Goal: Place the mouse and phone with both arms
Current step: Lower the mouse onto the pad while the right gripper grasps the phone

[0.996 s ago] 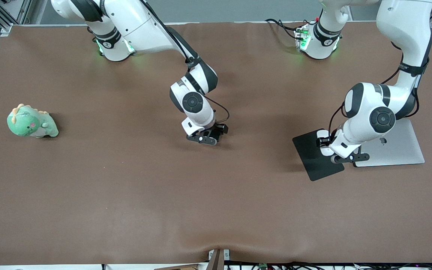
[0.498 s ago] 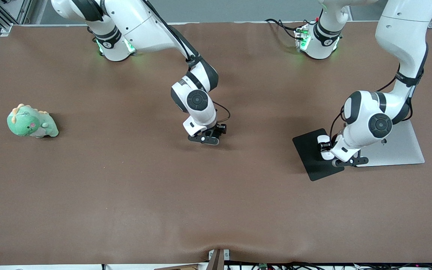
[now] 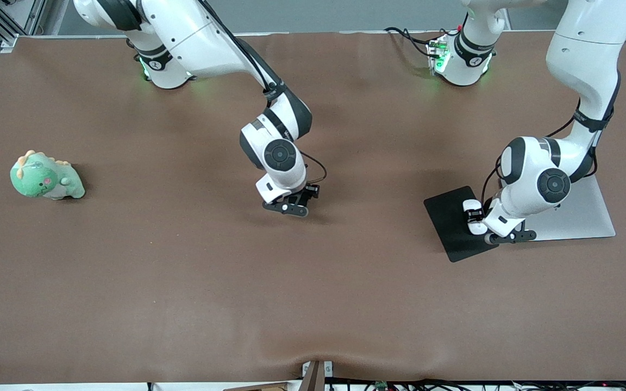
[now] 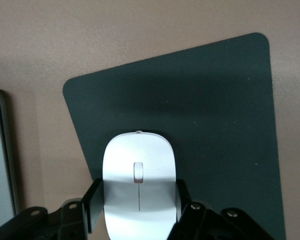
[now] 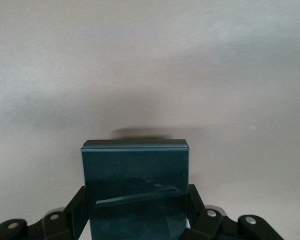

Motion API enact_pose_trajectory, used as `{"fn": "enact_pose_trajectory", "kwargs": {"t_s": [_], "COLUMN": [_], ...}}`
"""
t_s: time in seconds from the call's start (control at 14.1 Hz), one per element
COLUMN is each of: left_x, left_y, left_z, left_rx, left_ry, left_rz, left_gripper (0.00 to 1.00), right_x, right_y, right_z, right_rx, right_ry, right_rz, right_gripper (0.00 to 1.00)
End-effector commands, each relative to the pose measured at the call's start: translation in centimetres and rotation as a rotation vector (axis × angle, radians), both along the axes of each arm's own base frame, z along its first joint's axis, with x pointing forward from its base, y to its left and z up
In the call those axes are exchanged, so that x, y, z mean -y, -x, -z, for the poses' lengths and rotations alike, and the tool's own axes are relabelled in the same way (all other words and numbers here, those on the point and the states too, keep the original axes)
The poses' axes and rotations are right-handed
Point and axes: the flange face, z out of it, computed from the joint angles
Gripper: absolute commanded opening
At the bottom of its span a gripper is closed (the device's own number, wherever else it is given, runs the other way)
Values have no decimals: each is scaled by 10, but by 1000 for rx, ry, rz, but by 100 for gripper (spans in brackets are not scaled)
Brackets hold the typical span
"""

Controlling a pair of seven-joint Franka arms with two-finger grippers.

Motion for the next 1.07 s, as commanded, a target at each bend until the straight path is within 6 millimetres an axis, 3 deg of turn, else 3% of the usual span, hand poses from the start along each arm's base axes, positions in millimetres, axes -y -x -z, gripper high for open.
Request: {"fn": "enact_pose_trajectory", "kwargs": {"t_s": [0.0, 0.43, 0.71, 0.78, 0.92, 1.0], "left_x": [1, 4, 4, 4, 2, 5], "left_y": [0, -5, -14, -16, -19, -19], "left_z": [1, -3, -12, -14, -17, -18], "left_rx": [16, 28, 51, 56, 65, 64], "left_ry": [-8, -7, -6, -6, -4, -5], "left_rz": [20, 24, 23, 21, 16, 22], "left_gripper": [0, 0, 0, 5, 41, 77], "right_x": [23, 95, 162, 177, 208, 227], "right_y": [-10, -24, -22, -23, -23, -25], "right_z": [-41, -78, -83, -83, -83, -83], "right_rx": [-8, -67, -101, -105, -112, -116], "right_ry": [7, 16, 8, 3, -8, -16], "right_rz": [22, -36, -74, -83, -104, -112], "right_gripper": [0, 0, 0, 0, 0, 0]}}
